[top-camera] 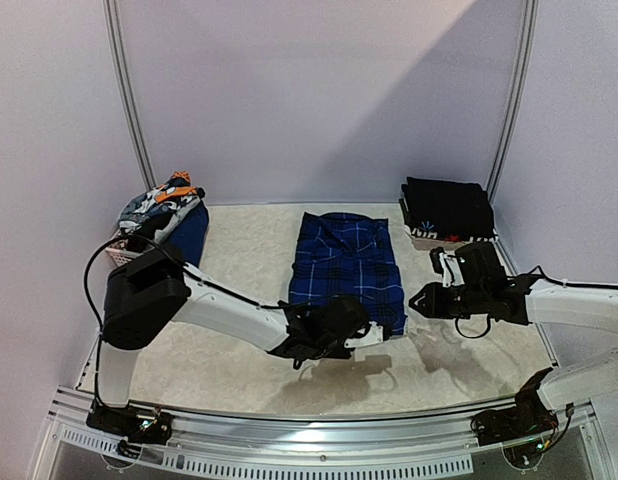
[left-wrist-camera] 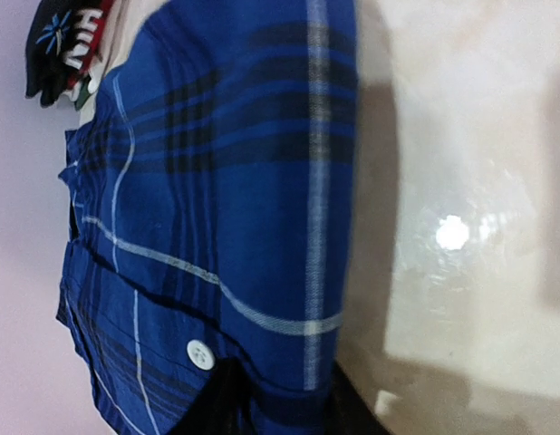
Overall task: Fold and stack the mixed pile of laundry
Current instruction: Pick up the 2/3-rectangle-folded shirt from the center of the board.
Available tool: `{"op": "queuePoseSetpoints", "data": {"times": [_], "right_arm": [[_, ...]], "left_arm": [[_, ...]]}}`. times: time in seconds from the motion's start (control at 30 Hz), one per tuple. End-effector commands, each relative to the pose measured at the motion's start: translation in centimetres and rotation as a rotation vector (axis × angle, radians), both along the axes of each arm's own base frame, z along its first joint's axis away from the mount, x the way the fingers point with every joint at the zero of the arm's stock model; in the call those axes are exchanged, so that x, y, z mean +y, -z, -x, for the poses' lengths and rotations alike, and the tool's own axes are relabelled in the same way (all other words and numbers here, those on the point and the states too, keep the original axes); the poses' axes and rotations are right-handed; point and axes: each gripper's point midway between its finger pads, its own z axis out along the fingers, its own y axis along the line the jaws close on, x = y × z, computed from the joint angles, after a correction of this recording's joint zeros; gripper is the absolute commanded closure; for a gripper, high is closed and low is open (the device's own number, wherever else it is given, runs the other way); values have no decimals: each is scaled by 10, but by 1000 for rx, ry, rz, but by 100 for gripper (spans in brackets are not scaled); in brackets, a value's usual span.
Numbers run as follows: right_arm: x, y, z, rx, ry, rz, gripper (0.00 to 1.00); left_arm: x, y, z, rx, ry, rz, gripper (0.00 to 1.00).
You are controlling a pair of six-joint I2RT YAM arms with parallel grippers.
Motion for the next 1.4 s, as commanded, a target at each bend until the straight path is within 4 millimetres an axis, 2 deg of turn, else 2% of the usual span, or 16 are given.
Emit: {"op": "queuePoseSetpoints", "data": {"times": [0.0, 0.1, 0.17, 0.2, 0.37, 0.5, 0.77, 0.9, 1.13, 1.37], "right_arm": [[-6, 3, -4, -3, 23, 16, 73], [-6, 4, -5, 0, 25, 17, 73], [-6, 4, -6, 1, 25, 17, 73], [-5, 3, -7, -1, 25, 16, 73], [-4, -5, -12, -17, 27, 14, 73], [0, -14, -15, -39, 19, 0, 73], [7, -36, -27, -90, -10, 7, 73], [24, -46, -33, -98, -74, -33, 73], [55, -51, -38, -74, -194, -108, 75], [85, -48, -40, -36, -305, -137, 78]], "left_arm": [[5, 17, -1, -35, -5, -58, 76], [6, 19, -3, -54, -7, -70, 85], [6, 19, -4, -63, -11, -73, 99], [7, 19, -4, -64, -11, -72, 100], [10, 15, 6, -51, 2, -61, 100], [17, 11, 23, -23, 6, -48, 100], [45, -2, 59, 32, -19, -51, 100], [53, -9, 80, 74, 4, -46, 100], [57, -24, 112, 167, 29, -18, 100], [61, -42, 140, 248, 58, 11, 100]]}}
